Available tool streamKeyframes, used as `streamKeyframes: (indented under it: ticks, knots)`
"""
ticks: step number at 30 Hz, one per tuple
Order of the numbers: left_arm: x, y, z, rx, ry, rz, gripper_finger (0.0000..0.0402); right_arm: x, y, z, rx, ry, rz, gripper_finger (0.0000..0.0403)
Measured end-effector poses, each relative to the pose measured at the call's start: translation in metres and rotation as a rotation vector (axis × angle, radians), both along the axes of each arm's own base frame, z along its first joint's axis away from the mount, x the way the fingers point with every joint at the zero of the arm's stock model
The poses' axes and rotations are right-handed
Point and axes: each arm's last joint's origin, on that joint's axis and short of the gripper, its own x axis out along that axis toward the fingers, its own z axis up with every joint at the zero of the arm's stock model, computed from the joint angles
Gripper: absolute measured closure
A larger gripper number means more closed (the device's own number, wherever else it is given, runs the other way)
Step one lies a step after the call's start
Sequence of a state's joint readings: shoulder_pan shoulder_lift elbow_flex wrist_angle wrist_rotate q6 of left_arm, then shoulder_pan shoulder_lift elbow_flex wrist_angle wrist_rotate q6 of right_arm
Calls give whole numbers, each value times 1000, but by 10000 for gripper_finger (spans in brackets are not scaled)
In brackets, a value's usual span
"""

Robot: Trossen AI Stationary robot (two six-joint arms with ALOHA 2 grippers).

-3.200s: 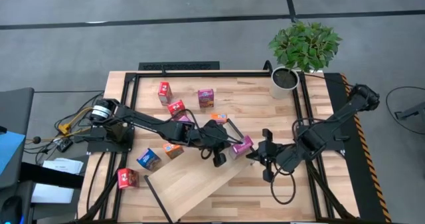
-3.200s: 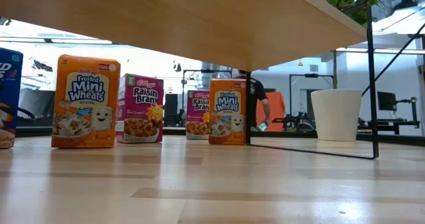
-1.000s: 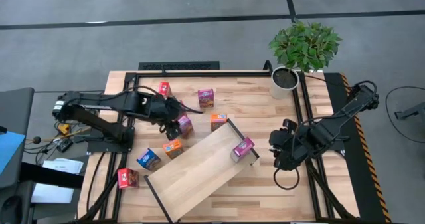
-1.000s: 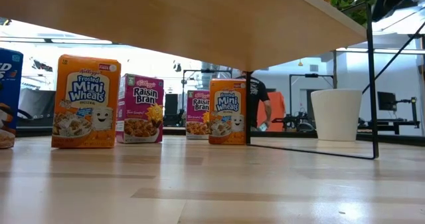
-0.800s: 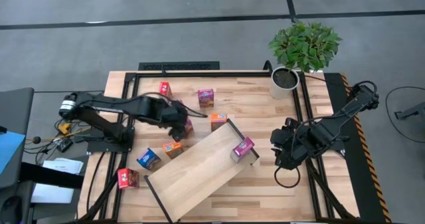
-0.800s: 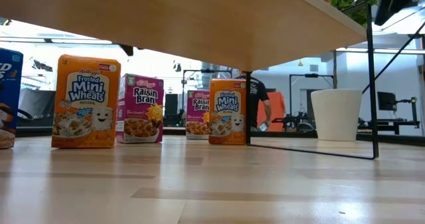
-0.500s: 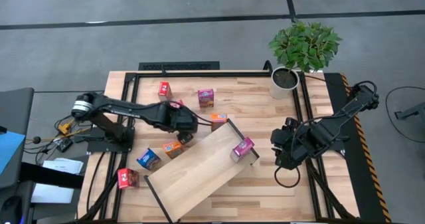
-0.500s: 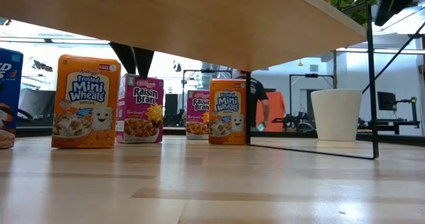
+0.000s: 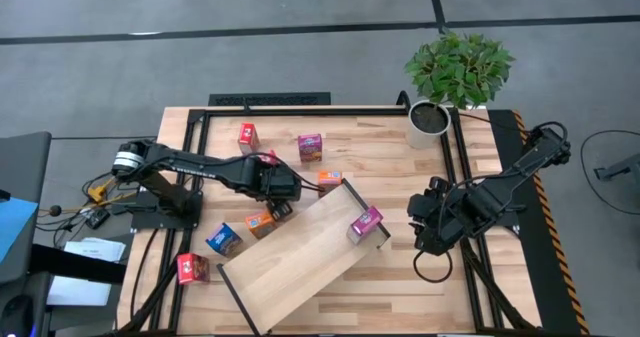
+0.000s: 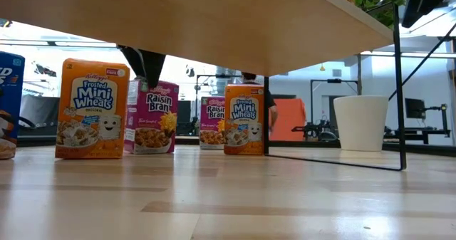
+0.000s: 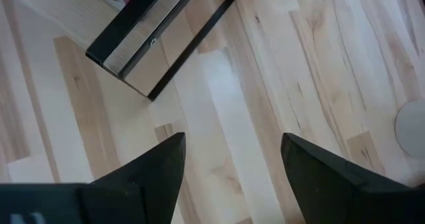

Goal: Stack cereal on shelf
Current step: Put the bottom purple cereal box onto the shelf

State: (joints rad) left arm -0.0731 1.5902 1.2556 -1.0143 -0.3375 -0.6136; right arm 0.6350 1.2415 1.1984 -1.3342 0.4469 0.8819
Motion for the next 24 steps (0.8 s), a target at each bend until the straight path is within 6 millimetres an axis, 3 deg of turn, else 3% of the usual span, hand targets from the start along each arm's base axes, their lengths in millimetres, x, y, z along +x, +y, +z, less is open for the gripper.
streamKeyframes:
  ticks: [10,19,24]
  knots:
    - [2,-1,6,-47,-17,10,284,0,0,0,-4,-1,2,128]
    - [5,-1,39,-51,-46,-11,285,0,0,0,-1,-4,-1,128]
    - [5,-2,77,-76,-93,-17,285,0,0,0,-1,-4,-1,128]
